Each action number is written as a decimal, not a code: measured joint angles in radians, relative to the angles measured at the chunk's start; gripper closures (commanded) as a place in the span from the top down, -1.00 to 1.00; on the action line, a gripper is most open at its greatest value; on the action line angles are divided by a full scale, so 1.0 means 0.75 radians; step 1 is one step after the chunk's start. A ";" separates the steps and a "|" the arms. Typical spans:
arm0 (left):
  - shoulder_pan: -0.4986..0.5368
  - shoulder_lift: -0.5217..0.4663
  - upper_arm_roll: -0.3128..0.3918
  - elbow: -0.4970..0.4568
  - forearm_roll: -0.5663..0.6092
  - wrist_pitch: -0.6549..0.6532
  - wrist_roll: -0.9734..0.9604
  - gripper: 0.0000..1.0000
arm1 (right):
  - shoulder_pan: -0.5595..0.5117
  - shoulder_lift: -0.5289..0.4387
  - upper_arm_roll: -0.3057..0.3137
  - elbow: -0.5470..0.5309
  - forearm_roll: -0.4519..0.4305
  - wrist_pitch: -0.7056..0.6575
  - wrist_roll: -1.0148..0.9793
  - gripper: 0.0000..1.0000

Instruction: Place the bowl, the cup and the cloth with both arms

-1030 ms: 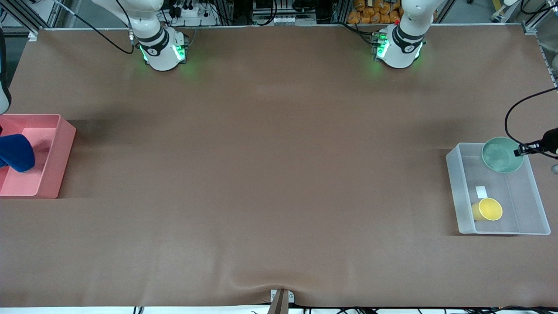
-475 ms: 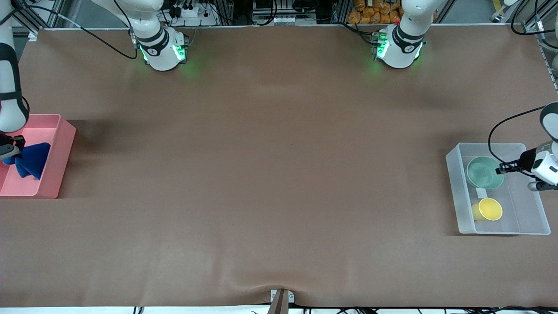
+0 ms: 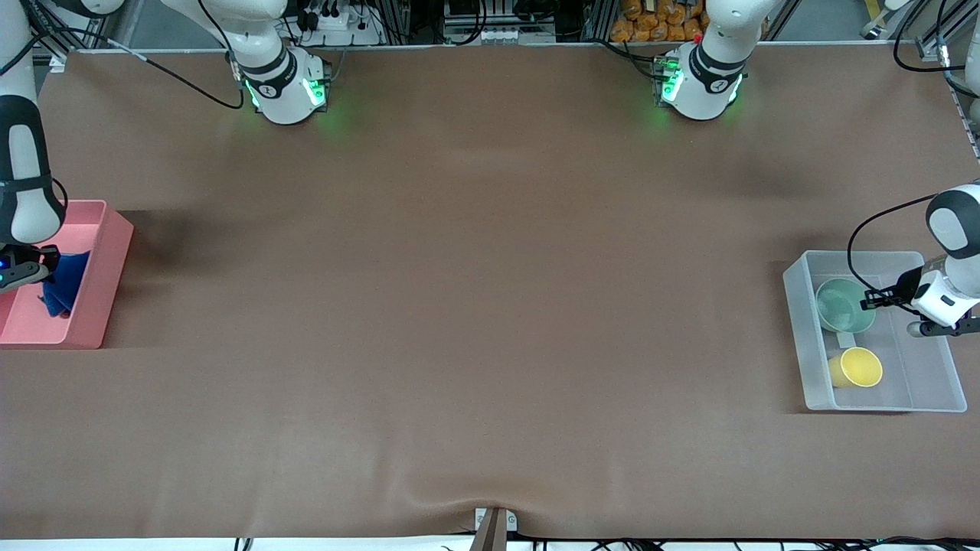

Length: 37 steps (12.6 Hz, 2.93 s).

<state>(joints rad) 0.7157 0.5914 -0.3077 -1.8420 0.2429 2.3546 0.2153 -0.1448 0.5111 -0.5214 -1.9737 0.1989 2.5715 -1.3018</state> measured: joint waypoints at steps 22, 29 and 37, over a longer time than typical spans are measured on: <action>-0.791 -0.523 0.150 0.188 -0.147 -0.626 -0.547 1.00 | 0.420 -0.391 0.009 0.439 -0.205 -1.180 1.059 1.00; -1.074 -0.779 0.379 0.185 -0.279 -0.856 -0.506 1.00 | 0.391 -0.507 0.237 0.608 -0.217 -1.471 1.595 1.00; -1.088 -0.946 0.457 0.094 -0.283 -0.888 -0.365 1.00 | 0.047 -0.677 0.631 0.624 -0.217 -1.563 1.704 1.00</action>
<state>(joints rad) -0.1003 -0.1180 0.0351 -1.7711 0.0304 1.6888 -0.0587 -0.1098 0.0037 -0.0478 -1.5056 0.0358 1.3995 -0.0238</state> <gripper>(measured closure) 0.000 0.000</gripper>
